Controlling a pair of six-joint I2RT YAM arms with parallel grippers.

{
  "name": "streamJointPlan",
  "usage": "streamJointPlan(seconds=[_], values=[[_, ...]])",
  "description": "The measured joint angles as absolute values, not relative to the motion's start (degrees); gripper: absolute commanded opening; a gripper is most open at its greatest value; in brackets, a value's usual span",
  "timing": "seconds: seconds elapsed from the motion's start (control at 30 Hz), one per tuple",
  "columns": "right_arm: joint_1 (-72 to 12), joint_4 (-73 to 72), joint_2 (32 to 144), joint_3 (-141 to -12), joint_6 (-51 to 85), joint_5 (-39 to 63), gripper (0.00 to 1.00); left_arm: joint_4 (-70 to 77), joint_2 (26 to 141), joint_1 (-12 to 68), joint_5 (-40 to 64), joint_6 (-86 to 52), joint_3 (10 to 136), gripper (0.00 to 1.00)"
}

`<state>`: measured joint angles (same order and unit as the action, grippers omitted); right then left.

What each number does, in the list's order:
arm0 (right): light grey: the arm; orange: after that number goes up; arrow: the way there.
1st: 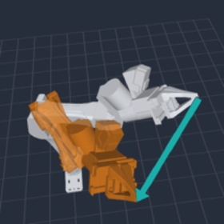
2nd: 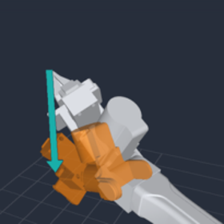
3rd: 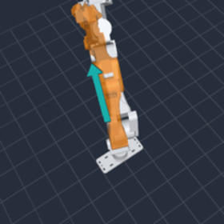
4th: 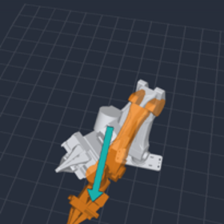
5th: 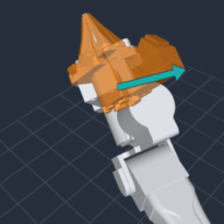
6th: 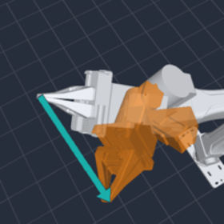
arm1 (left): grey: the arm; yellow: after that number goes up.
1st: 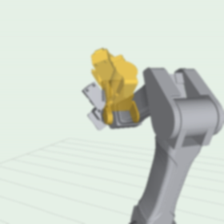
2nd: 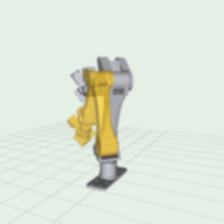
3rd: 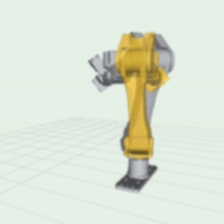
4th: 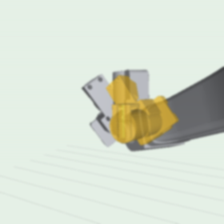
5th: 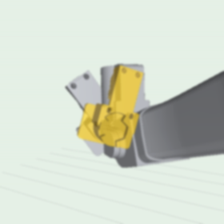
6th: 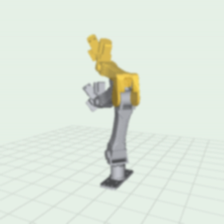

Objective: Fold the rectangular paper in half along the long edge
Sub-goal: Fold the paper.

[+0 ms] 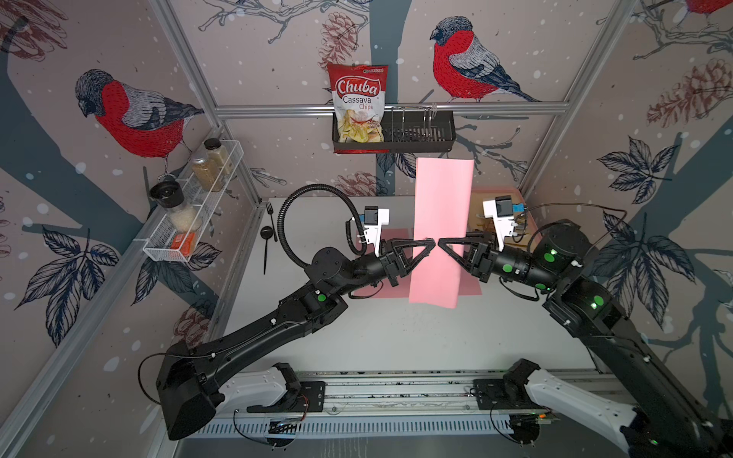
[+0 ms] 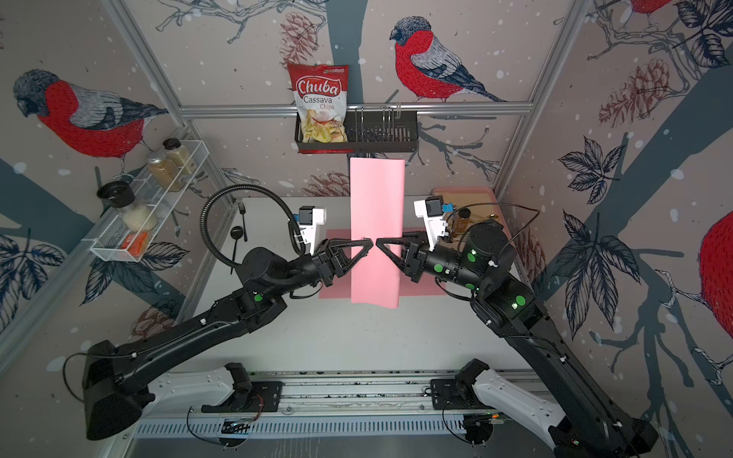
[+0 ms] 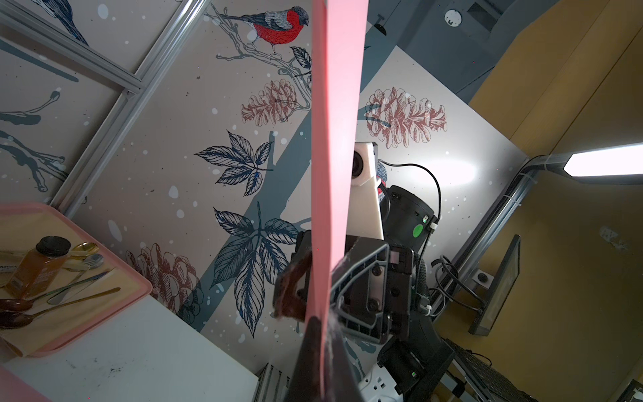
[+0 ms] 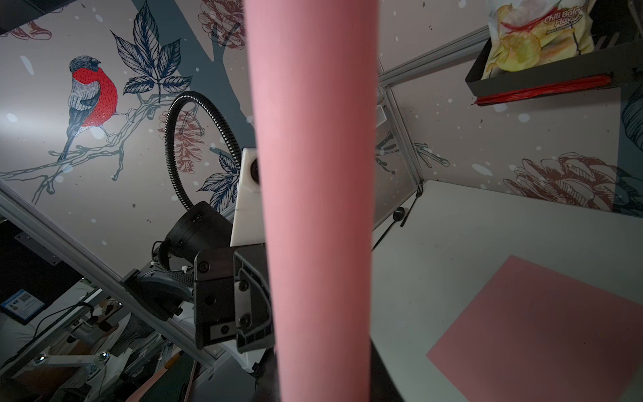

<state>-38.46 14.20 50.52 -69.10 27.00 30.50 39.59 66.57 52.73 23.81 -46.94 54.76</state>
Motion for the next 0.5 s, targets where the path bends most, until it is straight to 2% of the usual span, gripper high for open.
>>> streamJointPlan(seconds=[0.07, 0.13, 0.23, 0.3, 0.37, 0.4, 0.5], values=[[-38.46, 14.15, 50.5, -69.1, 26.98, 30.5, 0.13, 39.59, 66.57, 52.77, 23.79, -46.57, 54.76, 0.0], [-38.46, 14.22, 50.46, -69.17, 26.92, 30.5, 0.0, 39.48, 66.57, 52.8, 23.7, -46.57, 54.76, 0.0], [-38.46, 14.94, 50.17, -69.54, 26.55, 30.3, 0.0, 38.92, 66.5, 52.88, 23.33, -46.48, 54.76, 0.0], [-38.46, 15.35, 49.87, -69.76, 26.5, 30.02, 0.11, 38.59, 66.28, 52.9, 23.05, -46.24, 54.76, 0.0], [-38.46, 15.7, 49.8, -69.95, 26.46, 29.67, 0.13, 38.37, 66.08, 52.97, 22.87, -46.11, 54.76, 0.0], [-38.44, 15.9, 49.78, -70.04, 26.22, 29.45, 0.13, 38.37, 66.04, 52.99, 22.76, -46.09, 54.76, 0.0], [-38.22, 16.78, 49.54, -70.15, 25.8, 29.02, 0.0, 38.15, 66.02, 53.01, 22.57, -46.04, 54.76, 0.0]])
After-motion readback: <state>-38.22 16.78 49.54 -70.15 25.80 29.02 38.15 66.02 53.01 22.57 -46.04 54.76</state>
